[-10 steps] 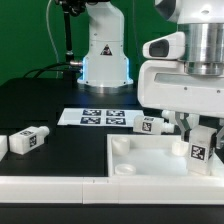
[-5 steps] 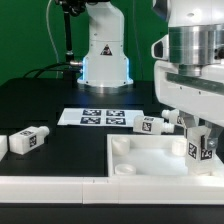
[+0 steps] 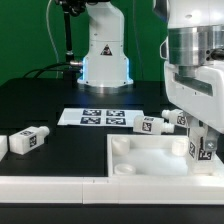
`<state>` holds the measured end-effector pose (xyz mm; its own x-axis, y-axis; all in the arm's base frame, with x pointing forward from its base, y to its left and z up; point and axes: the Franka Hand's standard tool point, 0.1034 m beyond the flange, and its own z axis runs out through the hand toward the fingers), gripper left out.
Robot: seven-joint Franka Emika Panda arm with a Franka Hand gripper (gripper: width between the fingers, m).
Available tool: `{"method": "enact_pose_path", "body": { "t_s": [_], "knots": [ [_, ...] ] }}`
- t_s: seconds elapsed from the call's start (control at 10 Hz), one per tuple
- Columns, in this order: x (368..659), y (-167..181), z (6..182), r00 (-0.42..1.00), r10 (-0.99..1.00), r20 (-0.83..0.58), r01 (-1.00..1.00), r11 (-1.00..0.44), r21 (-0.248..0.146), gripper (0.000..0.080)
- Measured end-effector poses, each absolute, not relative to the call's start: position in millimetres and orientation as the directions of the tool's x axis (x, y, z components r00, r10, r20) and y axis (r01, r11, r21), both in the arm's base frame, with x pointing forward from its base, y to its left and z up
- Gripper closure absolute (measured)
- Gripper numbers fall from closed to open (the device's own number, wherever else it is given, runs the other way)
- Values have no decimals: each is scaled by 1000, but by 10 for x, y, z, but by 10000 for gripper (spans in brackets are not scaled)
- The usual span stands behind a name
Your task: Assemble one leg
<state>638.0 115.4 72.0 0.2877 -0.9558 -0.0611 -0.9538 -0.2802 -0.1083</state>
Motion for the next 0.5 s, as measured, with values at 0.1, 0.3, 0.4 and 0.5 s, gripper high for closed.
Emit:
{"method": "enact_pose_path", "body": {
  "t_s": [0.1, 0.3, 0.4, 0.5],
  "knots": [
    [6384, 1176, 723, 483, -875, -26, -872, -478, -110, 270],
    [6373, 1212, 709, 625, -781, 4, -775, -621, -121, 176],
    [6375, 1199, 706, 688, -726, 14, -719, -684, -120, 154],
    [6377, 1192, 706, 729, -684, 21, -677, -726, -119, 151]
  ]
}}
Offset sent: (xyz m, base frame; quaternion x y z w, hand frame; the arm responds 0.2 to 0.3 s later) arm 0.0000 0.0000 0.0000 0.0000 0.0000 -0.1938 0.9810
